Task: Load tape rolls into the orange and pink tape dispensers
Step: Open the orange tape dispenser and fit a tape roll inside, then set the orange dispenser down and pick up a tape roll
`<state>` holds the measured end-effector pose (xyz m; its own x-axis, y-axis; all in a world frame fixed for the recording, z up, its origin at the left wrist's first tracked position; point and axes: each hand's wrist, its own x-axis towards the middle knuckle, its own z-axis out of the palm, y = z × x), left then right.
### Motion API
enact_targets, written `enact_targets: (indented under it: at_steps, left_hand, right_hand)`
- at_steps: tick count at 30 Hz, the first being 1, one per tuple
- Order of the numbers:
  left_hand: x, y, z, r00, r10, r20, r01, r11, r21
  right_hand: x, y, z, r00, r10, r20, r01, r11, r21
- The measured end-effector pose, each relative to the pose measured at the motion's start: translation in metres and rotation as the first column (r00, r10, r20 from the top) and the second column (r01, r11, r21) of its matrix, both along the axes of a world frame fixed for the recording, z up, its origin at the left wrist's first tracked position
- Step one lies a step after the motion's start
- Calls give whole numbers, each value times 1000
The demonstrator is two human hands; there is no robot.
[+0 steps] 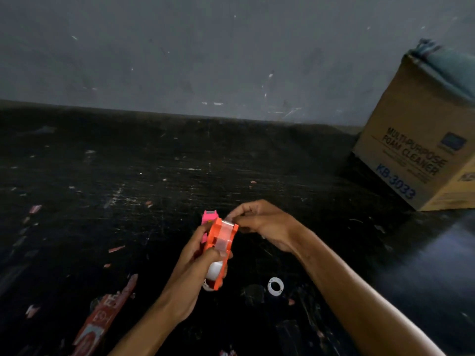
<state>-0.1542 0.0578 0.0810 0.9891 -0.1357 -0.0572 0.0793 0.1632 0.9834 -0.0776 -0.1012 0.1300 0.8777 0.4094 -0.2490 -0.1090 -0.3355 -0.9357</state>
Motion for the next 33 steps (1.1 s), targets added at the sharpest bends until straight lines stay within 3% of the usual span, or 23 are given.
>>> enact_targets:
  at_steps: [4,7,11,22,29,33]
  left_hand:
    - [26,-22,-14,992,87,-91,-92,995,-41]
    - [53,-39,-31,957,229,-180,-243,968,-63]
    - [85,-63,-52,920,335,-205,-330,942,59]
    - [152,-97,-84,913,362,-187,-268,879,395]
    - [161,-94,-97,916,287,-282,-144,888,438]
    - [148,-84,-97,959,207,-193,-113,905,411]
  right_hand:
    - [-2,-11,-27,963,-258,-72,267,943,200]
    - [-14,-15,-51,891,-448,-78,452,856,251]
    - [-19,-14,-81,886,-461,55,438,870,227]
    - [50,-27,-140,845,-496,200,493,868,68]
    - [65,-27,-171,869,-437,231,447,894,8]
    - [66,-32,-178,886,-409,220,422,907,-12]
